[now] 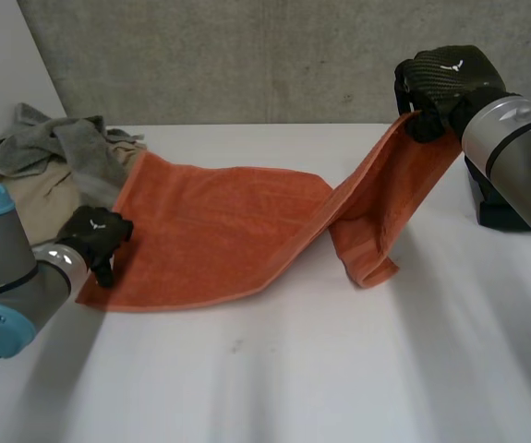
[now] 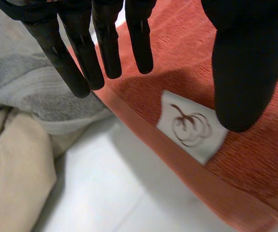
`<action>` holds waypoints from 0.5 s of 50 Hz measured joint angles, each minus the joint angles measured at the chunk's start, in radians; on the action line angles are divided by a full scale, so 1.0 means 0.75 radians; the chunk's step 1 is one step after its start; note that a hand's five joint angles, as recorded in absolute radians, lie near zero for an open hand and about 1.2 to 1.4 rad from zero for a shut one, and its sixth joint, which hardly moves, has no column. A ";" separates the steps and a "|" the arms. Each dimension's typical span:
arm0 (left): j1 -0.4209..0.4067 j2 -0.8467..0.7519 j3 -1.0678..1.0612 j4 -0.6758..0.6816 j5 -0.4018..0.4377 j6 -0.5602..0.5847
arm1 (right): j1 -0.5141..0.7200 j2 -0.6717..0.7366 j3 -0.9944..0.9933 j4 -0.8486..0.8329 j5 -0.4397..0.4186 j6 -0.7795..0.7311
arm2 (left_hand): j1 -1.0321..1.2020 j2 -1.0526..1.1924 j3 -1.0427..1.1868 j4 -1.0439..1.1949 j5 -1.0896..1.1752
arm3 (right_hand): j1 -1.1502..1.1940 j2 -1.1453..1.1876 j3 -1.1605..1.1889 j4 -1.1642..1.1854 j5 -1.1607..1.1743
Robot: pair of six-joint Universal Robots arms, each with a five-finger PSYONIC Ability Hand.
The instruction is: Fold the laundry.
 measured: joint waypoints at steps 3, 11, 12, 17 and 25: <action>-0.003 -0.013 0.029 0.004 0.000 -0.001 | -0.004 -0.006 0.013 -0.005 -0.003 0.000 | 0.059 0.058 0.059 0.053 0.052 | 0.000 0.000 0.000 0.000 0.000; -0.004 -0.014 0.058 -0.042 0.005 -0.011 | -0.017 -0.016 0.040 -0.012 -0.005 0.000 | 0.104 0.104 0.101 0.095 0.095 | 0.000 0.000 0.000 0.000 0.000; -0.003 0.001 0.051 -0.058 0.010 -0.017 | -0.018 -0.017 0.042 -0.013 -0.006 0.000 | 0.104 0.104 0.101 0.095 0.095 | 0.000 0.000 0.000 0.000 0.000; 0.016 0.137 -0.027 -0.183 0.064 -0.076 | -0.027 -0.019 0.048 -0.019 -0.013 0.000 | -0.157 -0.146 -0.152 -0.169 -0.172 | 0.000 0.000 0.000 0.000 0.000; 0.057 0.193 -0.134 -0.207 0.134 -0.083 | -0.029 -0.019 0.056 -0.021 -0.023 0.000 | -0.159 -0.164 -0.172 -0.182 -0.188 | 0.000 0.000 0.000 0.000 0.000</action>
